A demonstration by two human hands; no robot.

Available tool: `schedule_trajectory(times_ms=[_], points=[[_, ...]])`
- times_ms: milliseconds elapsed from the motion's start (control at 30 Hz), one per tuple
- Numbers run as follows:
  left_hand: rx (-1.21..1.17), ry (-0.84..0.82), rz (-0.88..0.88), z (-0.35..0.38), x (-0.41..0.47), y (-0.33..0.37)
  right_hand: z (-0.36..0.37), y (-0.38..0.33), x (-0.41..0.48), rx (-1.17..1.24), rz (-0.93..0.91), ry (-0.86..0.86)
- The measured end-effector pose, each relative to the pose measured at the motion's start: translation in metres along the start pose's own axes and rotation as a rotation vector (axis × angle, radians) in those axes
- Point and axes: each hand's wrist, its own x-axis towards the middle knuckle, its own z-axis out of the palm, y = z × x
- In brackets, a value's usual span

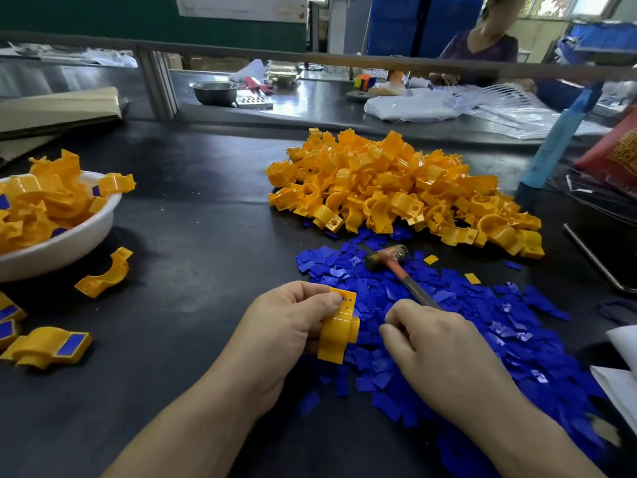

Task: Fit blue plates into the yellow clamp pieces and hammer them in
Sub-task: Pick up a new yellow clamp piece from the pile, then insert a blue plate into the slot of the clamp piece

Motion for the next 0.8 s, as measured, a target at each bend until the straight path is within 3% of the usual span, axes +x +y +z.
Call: schedule_trajectory(times_ms=[200, 333, 400, 500, 633, 800], points=[[-0.004, 0.041, 0.02, -0.005, 0.003, 0.002, -0.004, -0.002, -0.002, 0.095, 0.013, 0.063], [0.042, -0.001, 0.033, -0.002, 0.0, -0.002, -0.01, -0.006, -0.004, 0.583, 0.15, -0.004], [0.034, -0.062, 0.037, 0.002, -0.004, -0.004, -0.012, -0.01, -0.005, 0.703, 0.127, 0.018], [-0.004, -0.139, 0.061, 0.005, -0.008, -0.004, -0.014, -0.013, -0.006, 0.479, -0.052, 0.13], [0.036, -0.147, 0.086, 0.007, -0.008, -0.005, -0.011, -0.015, -0.005, 0.223, -0.192, 0.129], [0.062, -0.135, 0.082, 0.009, -0.009, -0.006, -0.011, -0.014, -0.006, 0.223, -0.216, 0.084]])
